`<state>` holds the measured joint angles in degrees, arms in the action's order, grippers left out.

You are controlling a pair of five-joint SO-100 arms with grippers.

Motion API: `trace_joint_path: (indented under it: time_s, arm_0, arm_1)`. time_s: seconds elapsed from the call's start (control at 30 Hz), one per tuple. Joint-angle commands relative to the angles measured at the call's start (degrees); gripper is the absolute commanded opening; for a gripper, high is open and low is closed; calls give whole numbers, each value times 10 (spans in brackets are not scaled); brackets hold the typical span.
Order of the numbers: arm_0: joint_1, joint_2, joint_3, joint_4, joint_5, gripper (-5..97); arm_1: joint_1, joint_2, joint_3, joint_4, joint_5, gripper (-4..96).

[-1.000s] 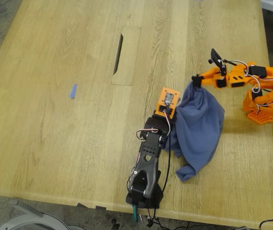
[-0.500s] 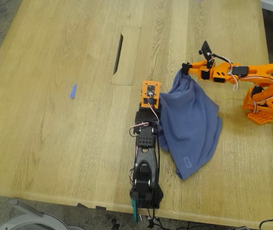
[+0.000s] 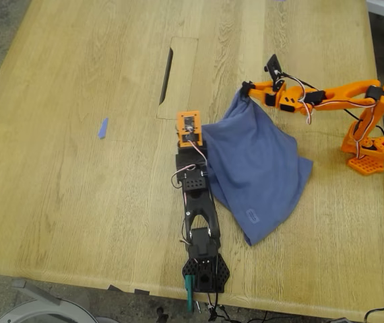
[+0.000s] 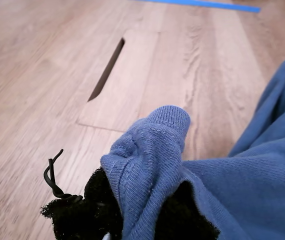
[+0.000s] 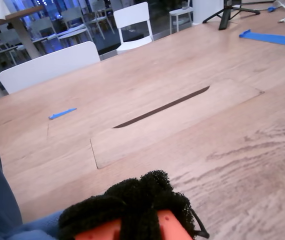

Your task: Fold a T-shirt

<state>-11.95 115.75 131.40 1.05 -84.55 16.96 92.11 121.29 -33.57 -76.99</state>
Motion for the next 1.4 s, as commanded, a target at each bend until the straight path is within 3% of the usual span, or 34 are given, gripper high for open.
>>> trace_joint_path:
  time_s: [0.0, 0.4, 1.07, 1.37]
  arm_0:
    - [-37, -11, -90, -48, 4, -1]
    - [-87, -212, -266, -114, 1, -1]
    - [-140, -488, -537, -190, -1, -1]
    - [-136, -544, -619, -167, -4, -1]
  arm_1:
    - [20, -24, -74, -21, -3, -1]
    - [60, -210, -258, -109, -4, -1]
    - [131, -480, -587, -119, -3, -1]
    - [127, -489, -592, -122, 4, -1]
